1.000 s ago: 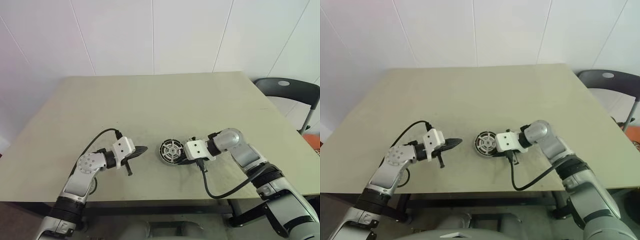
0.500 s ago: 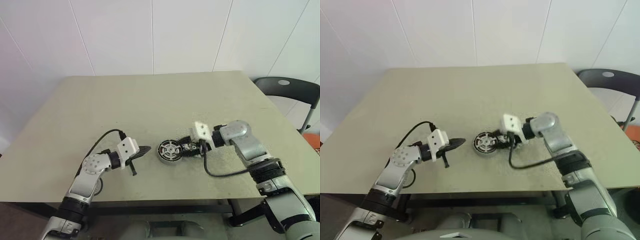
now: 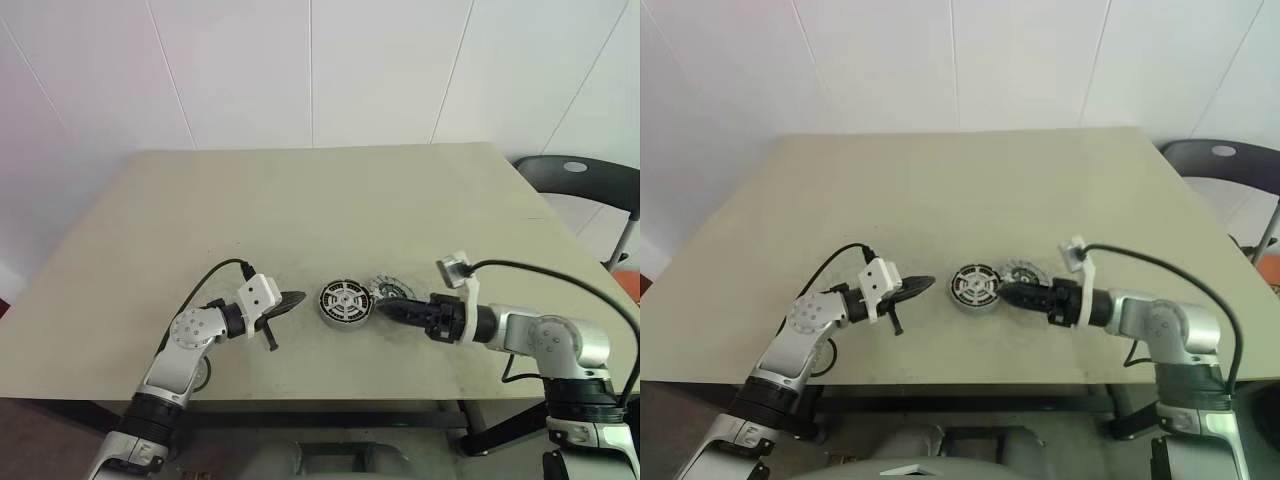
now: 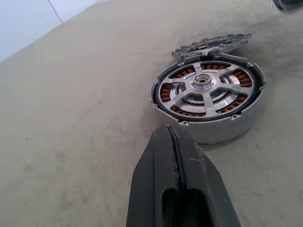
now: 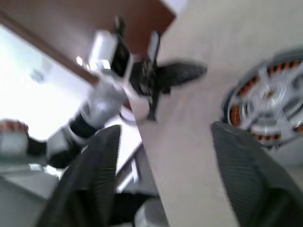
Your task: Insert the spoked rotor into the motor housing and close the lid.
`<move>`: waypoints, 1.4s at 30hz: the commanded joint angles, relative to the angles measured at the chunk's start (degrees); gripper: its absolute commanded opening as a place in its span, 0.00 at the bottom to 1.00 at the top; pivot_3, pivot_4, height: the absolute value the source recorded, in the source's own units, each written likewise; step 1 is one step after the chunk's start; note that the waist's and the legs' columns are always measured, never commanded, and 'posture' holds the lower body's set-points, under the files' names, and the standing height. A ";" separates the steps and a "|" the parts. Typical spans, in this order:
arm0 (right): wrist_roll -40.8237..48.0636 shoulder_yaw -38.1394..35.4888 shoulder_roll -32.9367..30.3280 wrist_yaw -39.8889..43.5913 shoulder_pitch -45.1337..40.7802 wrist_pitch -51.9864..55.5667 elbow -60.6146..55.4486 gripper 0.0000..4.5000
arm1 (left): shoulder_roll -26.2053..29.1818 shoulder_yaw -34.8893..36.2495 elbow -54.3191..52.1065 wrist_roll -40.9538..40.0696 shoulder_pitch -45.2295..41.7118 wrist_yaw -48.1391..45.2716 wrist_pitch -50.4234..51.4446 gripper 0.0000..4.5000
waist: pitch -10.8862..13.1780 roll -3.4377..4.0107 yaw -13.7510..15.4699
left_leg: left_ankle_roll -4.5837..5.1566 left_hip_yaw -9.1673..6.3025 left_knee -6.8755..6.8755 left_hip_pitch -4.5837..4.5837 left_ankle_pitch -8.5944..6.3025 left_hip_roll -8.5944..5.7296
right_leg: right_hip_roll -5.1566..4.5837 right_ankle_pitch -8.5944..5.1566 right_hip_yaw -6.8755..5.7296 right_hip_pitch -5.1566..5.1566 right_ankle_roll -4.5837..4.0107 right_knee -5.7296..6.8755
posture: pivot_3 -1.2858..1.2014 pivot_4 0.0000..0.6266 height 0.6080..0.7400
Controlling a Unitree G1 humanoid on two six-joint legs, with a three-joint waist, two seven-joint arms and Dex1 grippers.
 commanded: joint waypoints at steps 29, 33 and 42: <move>-5.36 -4.77 0.91 -17.38 -9.91 -1.49 26.95 0.99 | -1.57 -1.89 -0.04 0.81 -0.90 0.85 -1.09 0.00 | -0.02 -0.07 0.05 | 0.12 0.07 0.09 0.08 0.02 0.02 | -0.07 0.15 -0.10 0.23 0.03 -0.22 | 0.52 0.00 1.00; -5.62 -4.96 2.43 -17.69 -9.77 -3.73 26.16 0.79 | -1.46 -1.90 0.01 0.77 -0.94 0.82 -1.11 0.00 | -0.02 -0.06 0.05 | 0.20 0.07 -0.10 -0.03 0.04 0.02 | -0.06 0.29 -0.10 0.07 0.15 -0.35 | 0.52 0.00 1.00; -10.17 -1.08 2.25 -16.80 -11.60 -12.68 17.23 0.14 | -1.44 -2.02 0.17 0.88 -1.23 0.70 -0.91 0.00 | 0.00 0.03 -0.14 | 0.22 0.08 -0.12 -0.07 0.01 0.02 | -0.06 0.29 -0.08 0.04 0.14 -0.42 | 0.52 0.00 1.00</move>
